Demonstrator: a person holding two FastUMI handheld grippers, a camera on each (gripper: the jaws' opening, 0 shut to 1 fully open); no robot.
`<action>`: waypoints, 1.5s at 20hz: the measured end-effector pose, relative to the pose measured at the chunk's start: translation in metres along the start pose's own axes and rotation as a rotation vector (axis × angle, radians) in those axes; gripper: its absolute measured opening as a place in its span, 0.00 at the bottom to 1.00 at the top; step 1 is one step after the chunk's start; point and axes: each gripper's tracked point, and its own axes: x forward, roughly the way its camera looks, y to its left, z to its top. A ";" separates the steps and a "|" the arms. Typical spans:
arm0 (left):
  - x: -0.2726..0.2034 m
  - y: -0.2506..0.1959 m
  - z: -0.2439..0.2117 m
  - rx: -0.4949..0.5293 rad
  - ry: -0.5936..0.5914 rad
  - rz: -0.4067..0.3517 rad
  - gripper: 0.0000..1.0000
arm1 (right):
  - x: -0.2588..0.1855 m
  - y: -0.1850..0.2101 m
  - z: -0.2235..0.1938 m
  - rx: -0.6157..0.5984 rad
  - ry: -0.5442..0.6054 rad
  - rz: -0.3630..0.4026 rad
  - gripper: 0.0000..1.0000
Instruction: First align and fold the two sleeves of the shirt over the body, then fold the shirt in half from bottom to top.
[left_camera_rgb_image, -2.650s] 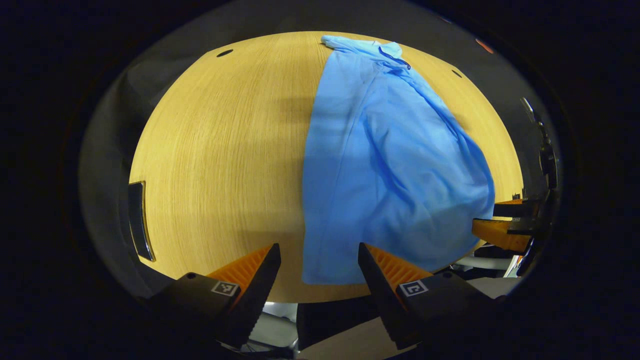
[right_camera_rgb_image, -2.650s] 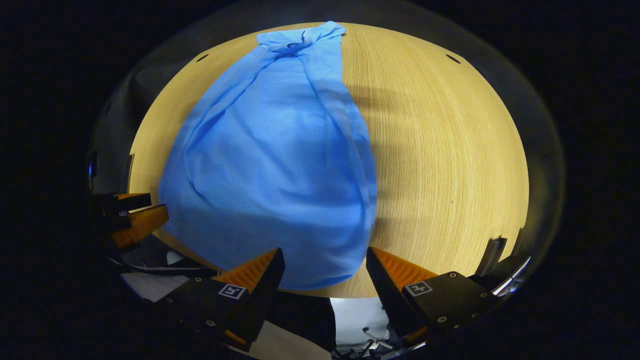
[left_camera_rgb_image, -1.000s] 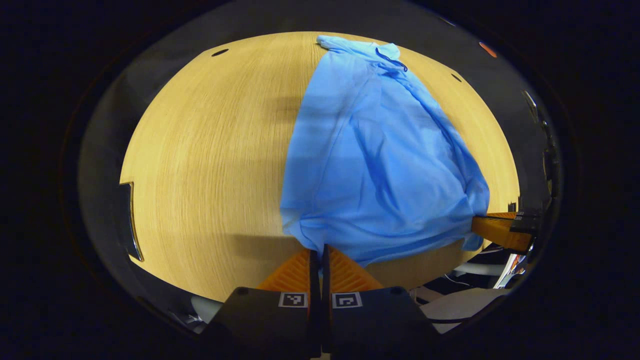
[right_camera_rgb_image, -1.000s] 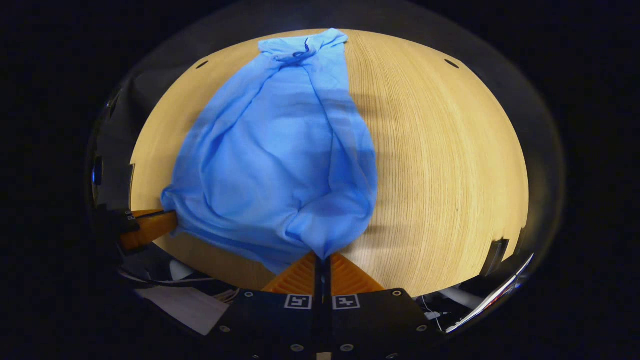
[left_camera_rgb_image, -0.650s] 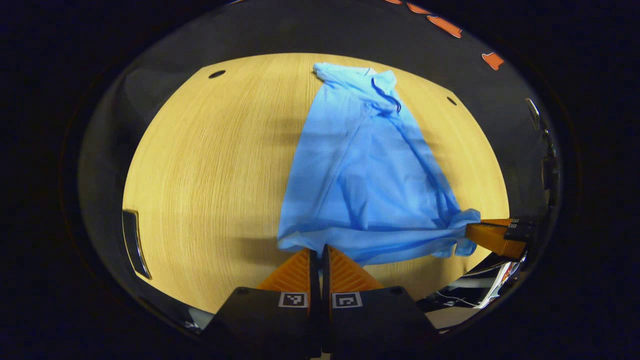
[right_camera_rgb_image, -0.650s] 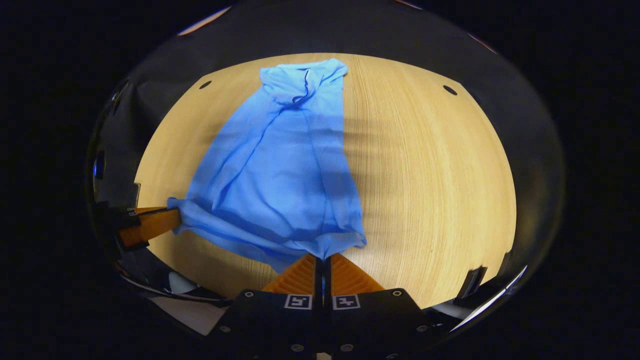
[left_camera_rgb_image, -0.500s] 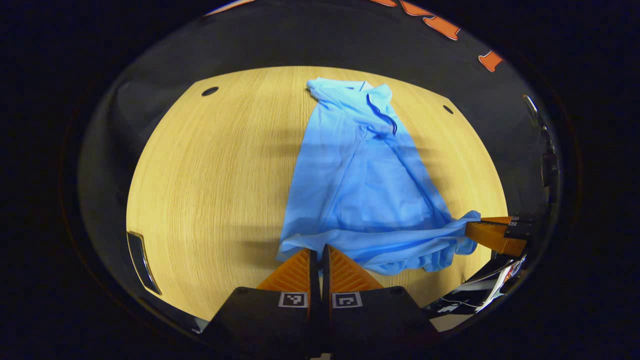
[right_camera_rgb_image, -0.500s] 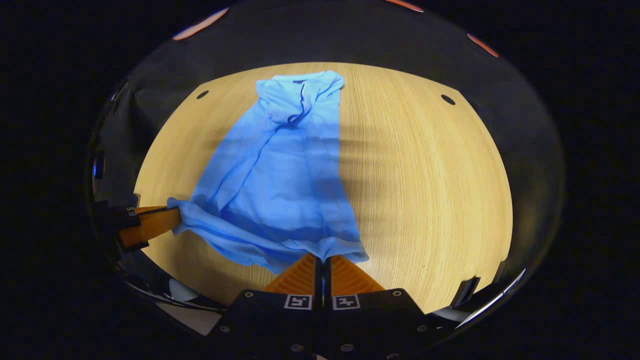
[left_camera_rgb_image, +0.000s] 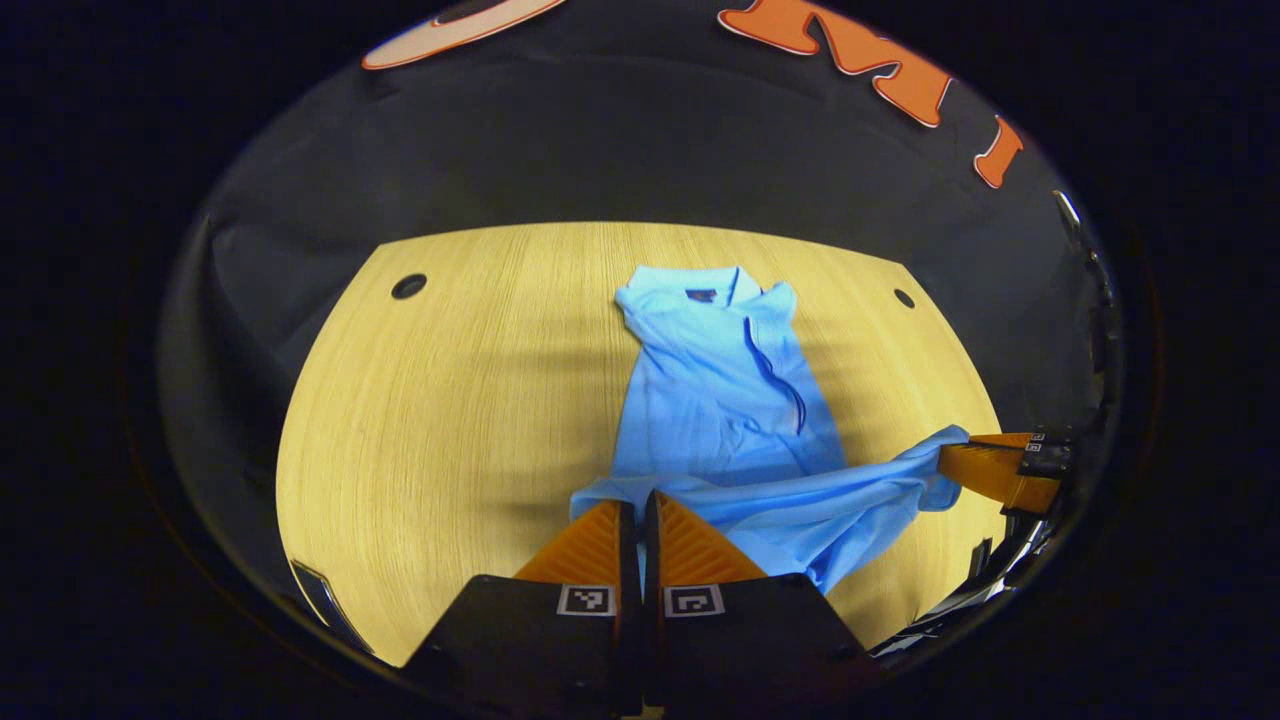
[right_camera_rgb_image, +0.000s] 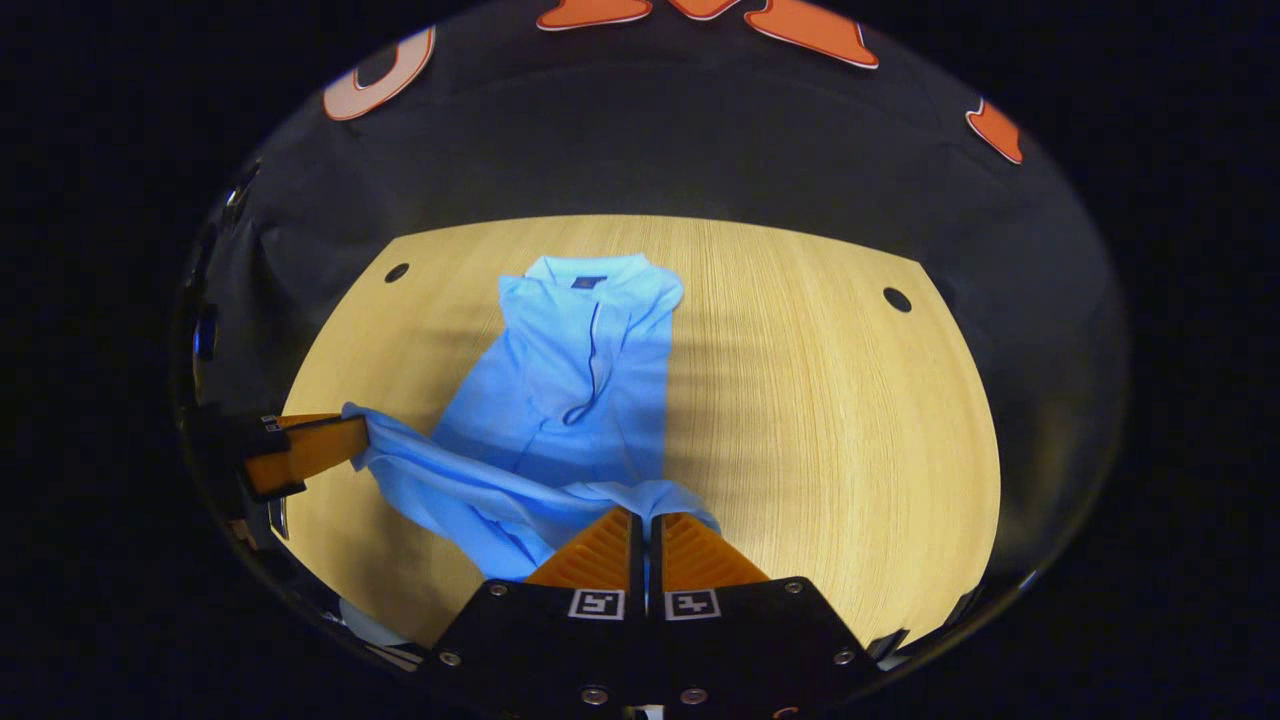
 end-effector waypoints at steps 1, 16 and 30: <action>0.005 -0.001 0.015 -0.001 -0.016 0.000 0.04 | 0.004 -0.002 0.013 -0.005 -0.013 -0.004 0.01; 0.128 0.027 0.131 0.044 -0.045 0.051 0.04 | 0.112 -0.013 0.143 0.073 -0.074 0.001 0.00; 0.117 0.044 0.128 -0.055 -0.080 0.065 1.00 | 0.113 -0.013 0.125 0.120 -0.057 -0.005 0.63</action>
